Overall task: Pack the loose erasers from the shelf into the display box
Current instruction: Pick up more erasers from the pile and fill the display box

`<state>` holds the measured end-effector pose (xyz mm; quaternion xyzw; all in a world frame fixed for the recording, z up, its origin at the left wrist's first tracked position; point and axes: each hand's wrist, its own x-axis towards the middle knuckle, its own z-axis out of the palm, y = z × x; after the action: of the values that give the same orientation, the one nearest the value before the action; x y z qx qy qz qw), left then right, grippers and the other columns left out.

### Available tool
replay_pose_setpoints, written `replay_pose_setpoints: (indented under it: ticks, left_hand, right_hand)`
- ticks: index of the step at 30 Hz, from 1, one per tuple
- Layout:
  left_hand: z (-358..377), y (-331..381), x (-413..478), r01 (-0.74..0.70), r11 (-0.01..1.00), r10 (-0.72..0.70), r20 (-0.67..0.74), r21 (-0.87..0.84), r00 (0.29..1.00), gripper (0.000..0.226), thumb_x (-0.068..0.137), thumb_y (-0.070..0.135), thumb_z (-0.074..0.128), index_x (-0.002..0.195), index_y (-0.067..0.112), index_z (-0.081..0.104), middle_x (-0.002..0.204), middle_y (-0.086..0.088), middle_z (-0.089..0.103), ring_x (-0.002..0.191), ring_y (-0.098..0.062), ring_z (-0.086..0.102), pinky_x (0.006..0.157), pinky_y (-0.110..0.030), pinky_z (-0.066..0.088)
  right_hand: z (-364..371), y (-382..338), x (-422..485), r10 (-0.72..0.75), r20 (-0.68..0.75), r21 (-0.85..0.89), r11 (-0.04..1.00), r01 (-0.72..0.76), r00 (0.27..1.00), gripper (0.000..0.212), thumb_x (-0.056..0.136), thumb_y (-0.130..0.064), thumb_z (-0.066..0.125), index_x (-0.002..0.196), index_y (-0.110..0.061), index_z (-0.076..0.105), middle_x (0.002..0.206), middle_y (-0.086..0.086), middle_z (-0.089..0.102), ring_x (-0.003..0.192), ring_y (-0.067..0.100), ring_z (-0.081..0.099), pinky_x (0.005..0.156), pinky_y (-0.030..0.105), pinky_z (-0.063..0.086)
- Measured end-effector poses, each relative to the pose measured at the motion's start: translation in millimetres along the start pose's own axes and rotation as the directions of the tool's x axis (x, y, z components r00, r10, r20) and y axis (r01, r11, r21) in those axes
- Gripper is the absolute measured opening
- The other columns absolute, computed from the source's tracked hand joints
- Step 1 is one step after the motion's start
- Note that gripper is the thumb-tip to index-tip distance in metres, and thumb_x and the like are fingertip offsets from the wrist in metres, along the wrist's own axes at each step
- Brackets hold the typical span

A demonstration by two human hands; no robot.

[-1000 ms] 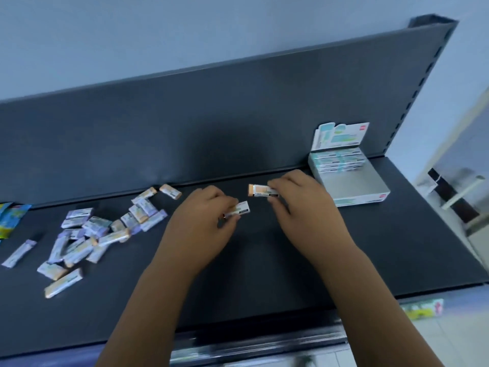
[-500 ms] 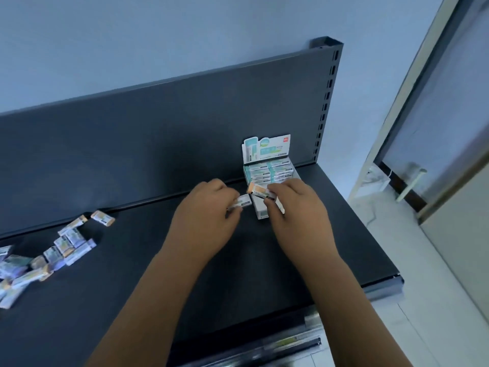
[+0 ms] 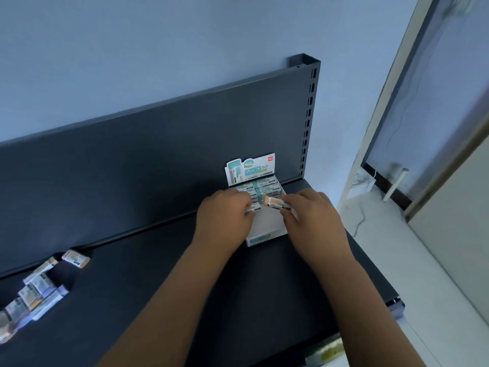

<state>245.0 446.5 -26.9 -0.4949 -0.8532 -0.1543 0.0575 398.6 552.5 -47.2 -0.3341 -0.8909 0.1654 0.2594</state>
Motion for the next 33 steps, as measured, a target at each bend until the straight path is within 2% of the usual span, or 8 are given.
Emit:
replay_pose_setpoints:
  ticks: [4, 8, 13, 17, 22, 24, 26, 33]
  left_hand:
    - [13.7, 5.6, 9.0, 0.055, 0.996, -0.056, 0.008, 0.076, 0.998, 0.008, 0.082, 0.026, 0.062, 0.086, 0.021, 0.067, 0.092, 0.003, 0.064, 0.086, -0.024, 0.054, 0.068, -0.035, 0.047]
    - [25.5, 5.7, 2.1, 0.086, 0.995, -0.084, -0.049, 0.052, 0.995, 0.005, 0.076, 0.016, 0.068, 0.077, 0.017, 0.064, 0.092, 0.0, 0.056, 0.077, -0.024, 0.05, 0.058, -0.037, 0.048]
    - [31.9, 3.6, 0.7, 0.112, 0.991, -0.108, -0.057, 0.075, 0.993, 0.007, 0.075, 0.009, 0.066, 0.076, 0.015, 0.067, 0.091, 0.0, 0.056, 0.075, -0.022, 0.049, 0.053, -0.032, 0.042]
    - [33.9, 1.2, 3.6, 0.026, 0.997, -0.023, -0.041, 0.077, 0.999, 0.017, 0.072, 0.007, 0.064, 0.081, 0.02, 0.07, 0.087, 0.003, 0.055, 0.078, -0.023, 0.048, 0.055, -0.032, 0.042]
    - [31.8, -2.9, 4.0, -0.073, 0.995, 0.074, -0.005, 0.062, 0.997, 0.015, 0.084, 0.023, 0.061, 0.092, 0.026, 0.074, 0.091, 0.007, 0.055, 0.087, -0.021, 0.048, 0.061, -0.03, 0.041]
    - [32.2, -4.8, 4.1, -0.086, 0.995, 0.086, -0.002, 0.042, 0.996, 0.015, 0.085, 0.024, 0.06, 0.091, 0.026, 0.074, 0.09, 0.009, 0.056, 0.088, -0.019, 0.047, 0.061, -0.028, 0.037]
    - [33.0, -6.6, 4.2, -0.067, 0.998, 0.067, -0.006, 0.01, 0.998, 0.02, 0.085, 0.022, 0.059, 0.094, 0.026, 0.075, 0.089, 0.009, 0.057, 0.087, -0.018, 0.046, 0.06, -0.029, 0.041]
    - [33.4, -4.7, 2.3, -0.053, 0.999, 0.053, -0.014, -0.003, 0.999, 0.023, 0.086, 0.021, 0.058, 0.098, 0.027, 0.076, 0.09, 0.01, 0.057, 0.085, -0.018, 0.046, 0.061, -0.033, 0.049]
  right_hand:
    - [1.7, 11.9, 5.4, 0.006, 0.051, 0.051, 0.999, -0.009, 0.999, 0.027, 0.089, -0.022, 0.069, 0.116, -0.019, 0.072, 0.102, -0.002, 0.061, 0.094, 0.021, 0.058, 0.074, 0.037, 0.053]
    - [3.2, 18.1, 15.8, -0.023, 0.079, 0.047, 0.999, 0.019, 0.997, 0.029, 0.086, -0.021, 0.074, 0.115, -0.019, 0.074, 0.101, -0.003, 0.061, 0.091, 0.018, 0.058, 0.074, 0.033, 0.053]
    - [8.2, 19.6, 27.5, -0.047, 0.059, 0.038, 0.998, 0.045, 0.997, 0.024, 0.084, -0.019, 0.075, 0.108, -0.018, 0.076, 0.095, -0.002, 0.06, 0.088, 0.019, 0.056, 0.066, 0.038, 0.054]
    - [16.4, 19.8, 33.7, -0.06, 0.03, 0.022, 0.998, 0.06, 0.998, 0.019, 0.081, -0.014, 0.075, 0.099, -0.019, 0.077, 0.091, -0.001, 0.056, 0.087, 0.02, 0.053, 0.06, 0.038, 0.053]
    - [21.0, 20.1, 41.4, -0.018, 0.032, 0.002, 1.0, 0.018, 0.999, 0.016, 0.082, -0.019, 0.074, 0.095, -0.026, 0.079, 0.085, -0.004, 0.048, 0.076, 0.019, 0.051, 0.054, 0.035, 0.05]
    - [22.2, 19.0, 43.8, 0.015, 0.055, 0.016, 1.0, -0.016, 0.998, 0.019, 0.081, -0.017, 0.072, 0.095, -0.028, 0.079, 0.083, -0.006, 0.047, 0.071, 0.017, 0.051, 0.054, 0.034, 0.05]
    - [23.0, 19.3, 45.4, 0.03, 0.07, 0.037, 0.999, -0.032, 0.997, 0.023, 0.081, -0.017, 0.071, 0.097, -0.03, 0.079, 0.084, -0.006, 0.049, 0.07, 0.016, 0.053, 0.055, 0.034, 0.051]
    - [24.9, 19.4, 44.8, 0.078, 0.088, 0.079, 0.993, -0.085, 0.993, 0.022, 0.083, -0.02, 0.069, 0.102, -0.032, 0.068, 0.101, -0.01, 0.057, 0.079, 0.014, 0.056, 0.066, 0.035, 0.054]
